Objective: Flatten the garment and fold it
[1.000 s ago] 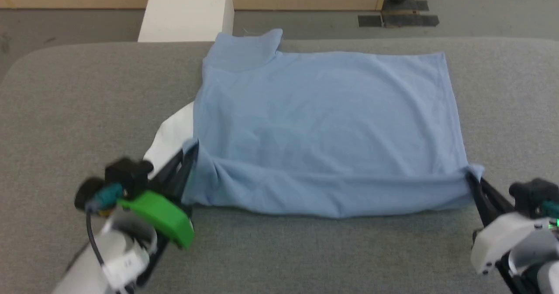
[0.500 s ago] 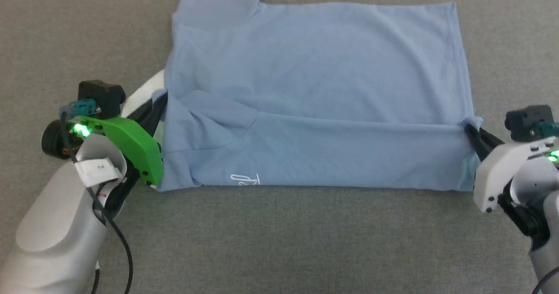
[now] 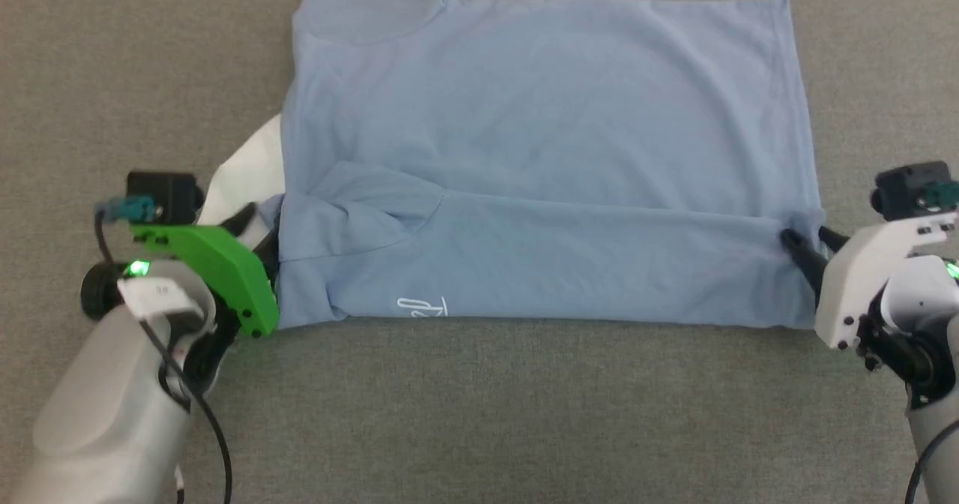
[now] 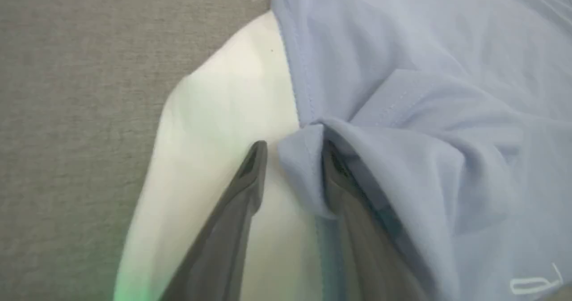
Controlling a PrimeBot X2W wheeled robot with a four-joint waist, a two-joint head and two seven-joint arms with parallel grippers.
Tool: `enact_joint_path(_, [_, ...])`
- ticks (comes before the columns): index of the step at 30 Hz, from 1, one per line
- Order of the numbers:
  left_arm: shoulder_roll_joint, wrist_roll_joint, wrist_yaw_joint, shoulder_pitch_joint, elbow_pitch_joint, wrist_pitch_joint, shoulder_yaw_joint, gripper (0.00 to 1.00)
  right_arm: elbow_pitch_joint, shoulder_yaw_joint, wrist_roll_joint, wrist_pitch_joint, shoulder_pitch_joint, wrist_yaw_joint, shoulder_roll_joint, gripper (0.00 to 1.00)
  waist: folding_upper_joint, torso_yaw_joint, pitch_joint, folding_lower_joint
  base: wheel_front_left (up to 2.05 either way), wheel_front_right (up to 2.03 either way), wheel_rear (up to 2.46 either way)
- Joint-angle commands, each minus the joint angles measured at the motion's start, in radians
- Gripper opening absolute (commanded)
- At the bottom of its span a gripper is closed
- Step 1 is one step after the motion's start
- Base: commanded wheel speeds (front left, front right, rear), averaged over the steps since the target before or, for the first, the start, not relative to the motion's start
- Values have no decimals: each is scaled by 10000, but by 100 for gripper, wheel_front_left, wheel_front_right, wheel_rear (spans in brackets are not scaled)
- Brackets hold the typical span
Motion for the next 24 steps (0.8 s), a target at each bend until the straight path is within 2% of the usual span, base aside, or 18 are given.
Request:
enact_joint_path(1, [-39,327,325,412,-7,-562,80,100,-38,-192,30,-283,316,-19,140,100,0,158,-491,-1,0,0,0])
enact_joint_path(6, [-204,1233,1339,1340,-585,-2548,200,100,-680,-893,-152,-2037,1169,-19,720,100,0,275,-1313,-1,0,0,0])
enact_joint_path(12, [-661,1270,2097,2890,-1658,-4137,534,100,-1538,-1337,-731,-4343,2653,-19,1541,100,0,259,-1996,-1,0,0,0])
enact_joint_path(19, [-1066,1211,2646,4148,-2325,-4464,536,100,-2091,-1484,-1155,-6109,3657,-19,2337,100,0,40,-2321,-1,0,0,0])
enact_joint_path(24, [-1204,1051,2804,4367,-2060,-4013,360,100,-2195,-1353,-1322,-6890,3908,-19,2579,100,0,-201,-2387,-1,0,0,0])
